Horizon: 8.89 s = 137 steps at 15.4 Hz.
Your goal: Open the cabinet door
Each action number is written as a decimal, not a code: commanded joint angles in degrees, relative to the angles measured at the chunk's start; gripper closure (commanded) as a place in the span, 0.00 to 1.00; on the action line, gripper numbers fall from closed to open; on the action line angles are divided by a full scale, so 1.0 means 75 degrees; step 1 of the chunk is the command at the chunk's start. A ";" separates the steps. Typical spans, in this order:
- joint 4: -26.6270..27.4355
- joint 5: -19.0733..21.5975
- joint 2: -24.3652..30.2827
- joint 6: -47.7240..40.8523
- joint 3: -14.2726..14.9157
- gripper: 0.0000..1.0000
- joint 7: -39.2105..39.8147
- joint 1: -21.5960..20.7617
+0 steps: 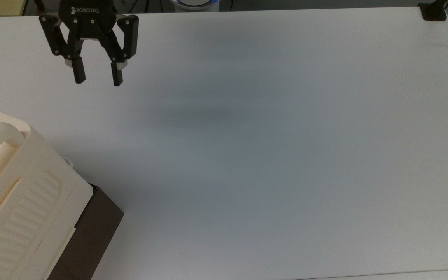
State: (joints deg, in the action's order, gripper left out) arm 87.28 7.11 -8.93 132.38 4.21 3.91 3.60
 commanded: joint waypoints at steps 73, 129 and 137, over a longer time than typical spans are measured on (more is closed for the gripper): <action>-0.0317 -0.0362 -0.0557 -0.0211 0.0306 1.00 -0.0183 0.0574; -0.1089 0.0129 0.1284 -0.4221 0.1689 0.00 0.0967 0.2004; -0.0950 0.0763 0.1811 -0.4806 0.0566 0.00 -0.0261 0.0963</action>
State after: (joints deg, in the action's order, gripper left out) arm 78.91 12.88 3.64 99.63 12.66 7.04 13.67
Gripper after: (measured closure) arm 0.000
